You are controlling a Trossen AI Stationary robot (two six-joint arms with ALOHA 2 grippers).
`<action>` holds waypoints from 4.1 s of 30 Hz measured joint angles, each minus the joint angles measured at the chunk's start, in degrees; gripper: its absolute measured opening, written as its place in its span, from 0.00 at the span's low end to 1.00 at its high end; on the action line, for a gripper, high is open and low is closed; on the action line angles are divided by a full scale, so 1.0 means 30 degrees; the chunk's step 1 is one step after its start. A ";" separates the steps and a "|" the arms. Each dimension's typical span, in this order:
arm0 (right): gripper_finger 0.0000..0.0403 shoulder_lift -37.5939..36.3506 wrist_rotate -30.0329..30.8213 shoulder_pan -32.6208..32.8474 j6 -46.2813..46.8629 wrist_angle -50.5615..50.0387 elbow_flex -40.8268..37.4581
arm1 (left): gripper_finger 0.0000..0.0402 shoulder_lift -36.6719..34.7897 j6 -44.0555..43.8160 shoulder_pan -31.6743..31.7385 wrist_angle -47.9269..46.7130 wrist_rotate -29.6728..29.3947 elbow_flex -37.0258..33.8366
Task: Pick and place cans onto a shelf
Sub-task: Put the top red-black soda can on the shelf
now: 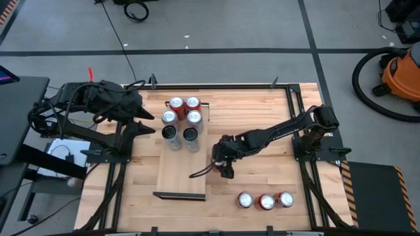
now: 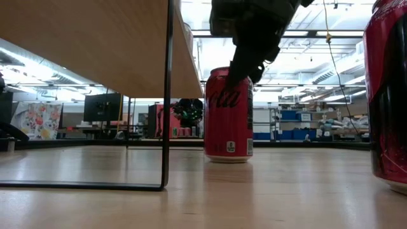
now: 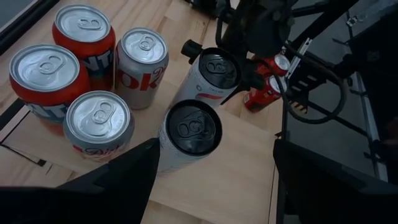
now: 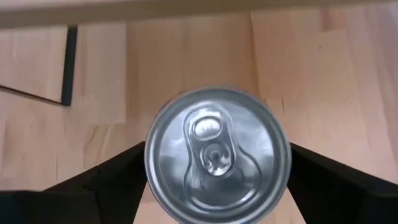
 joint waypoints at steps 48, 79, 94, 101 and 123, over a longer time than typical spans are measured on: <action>0.79 0.1061 0.1035 0.0682 -0.0628 -0.5533 1.1531 | 0.81 0.0154 0.1530 0.0000 0.0867 -0.0794 0.0000; 0.85 0.2222 0.0606 0.0603 -0.1335 -0.4848 1.1386 | 0.81 0.0154 0.1422 0.0000 0.0867 -0.0787 -0.0007; 0.88 0.2121 0.0704 0.0321 -0.0452 -0.3798 1.1425 | 0.81 0.0154 0.1326 0.0000 0.0867 -0.0656 -0.0007; 0.88 0.1897 0.0723 0.0328 -0.0047 -0.3863 1.1492 | 0.81 0.0154 0.1406 0.0007 0.0860 -0.0648 -0.0007; 0.86 0.1721 0.0547 0.1089 -0.0656 -0.9818 1.2601 | 0.81 0.0147 0.1800 0.0007 0.0764 -0.0643 -0.0007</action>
